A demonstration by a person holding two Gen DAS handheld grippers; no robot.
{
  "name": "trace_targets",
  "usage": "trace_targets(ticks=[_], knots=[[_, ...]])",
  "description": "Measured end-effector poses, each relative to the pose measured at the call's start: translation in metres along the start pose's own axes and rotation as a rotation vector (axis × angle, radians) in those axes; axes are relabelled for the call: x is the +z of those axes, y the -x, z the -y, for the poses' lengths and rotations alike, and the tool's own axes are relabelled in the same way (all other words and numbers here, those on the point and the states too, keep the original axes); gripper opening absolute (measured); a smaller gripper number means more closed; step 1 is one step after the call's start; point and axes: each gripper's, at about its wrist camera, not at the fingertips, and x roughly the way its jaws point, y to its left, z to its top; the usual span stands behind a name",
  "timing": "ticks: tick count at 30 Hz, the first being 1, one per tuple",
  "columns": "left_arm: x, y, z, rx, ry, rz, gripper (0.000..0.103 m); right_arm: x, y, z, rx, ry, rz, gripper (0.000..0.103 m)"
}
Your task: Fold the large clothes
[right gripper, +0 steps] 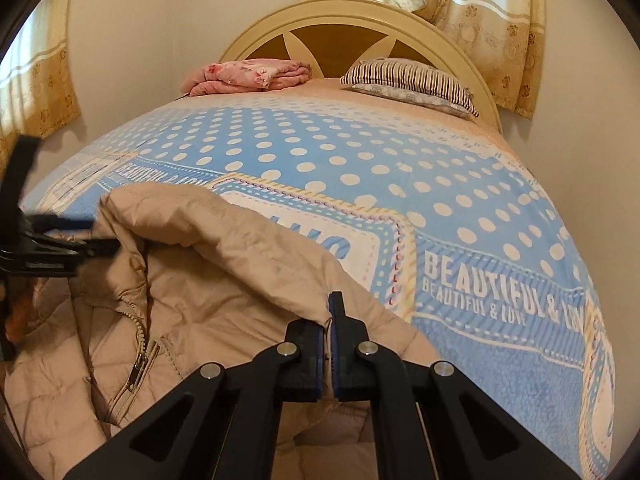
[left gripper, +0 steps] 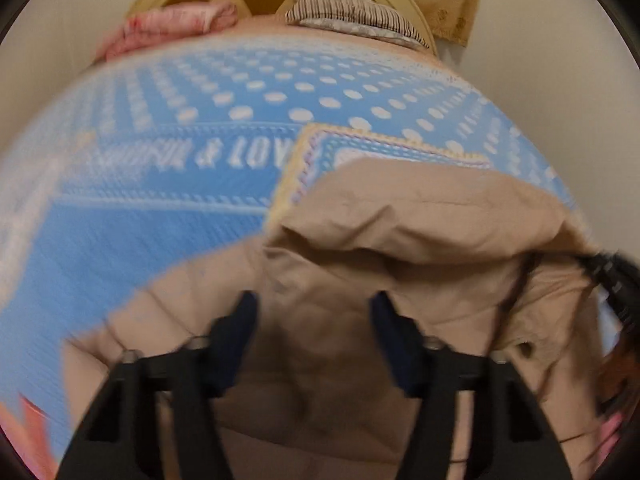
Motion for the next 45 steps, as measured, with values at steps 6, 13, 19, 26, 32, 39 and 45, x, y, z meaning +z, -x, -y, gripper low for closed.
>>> trace_targets(ticks=[6, 13, 19, 26, 32, 39, 45], knots=[[-0.022, 0.006, -0.006, -0.033, 0.193, -0.17, 0.039, -0.009, 0.0, 0.001, 0.002, 0.008, 0.009, 0.001], [-0.03, 0.066, 0.008, 0.102, 0.018, 0.027, 0.058, -0.024, -0.016, 0.007, -0.003, -0.015, -0.034, 0.001], [0.018, 0.09, 0.025, 0.147, -0.042, 0.329, 0.098, -0.029, -0.02, 0.005, -0.009, -0.005, -0.03, 0.001], [0.049, 0.041, 0.045, 0.003, -0.107, 0.329, 0.093, -0.037, -0.028, 0.006, -0.005, -0.004, -0.05, 0.001], [0.025, -0.007, 0.053, -0.03, -0.124, 0.161, 0.092, -0.039, -0.03, 0.008, 0.002, -0.013, -0.047, 0.001], [0.008, -0.034, 0.039, -0.02, -0.072, 0.065, 0.094, -0.038, -0.029, 0.006, 0.019, -0.003, -0.06, 0.002], [0.005, -0.041, 0.039, -0.013, -0.079, 0.056, 0.094, -0.021, 0.013, 0.009, 0.005, -0.054, 0.001, 0.017]])
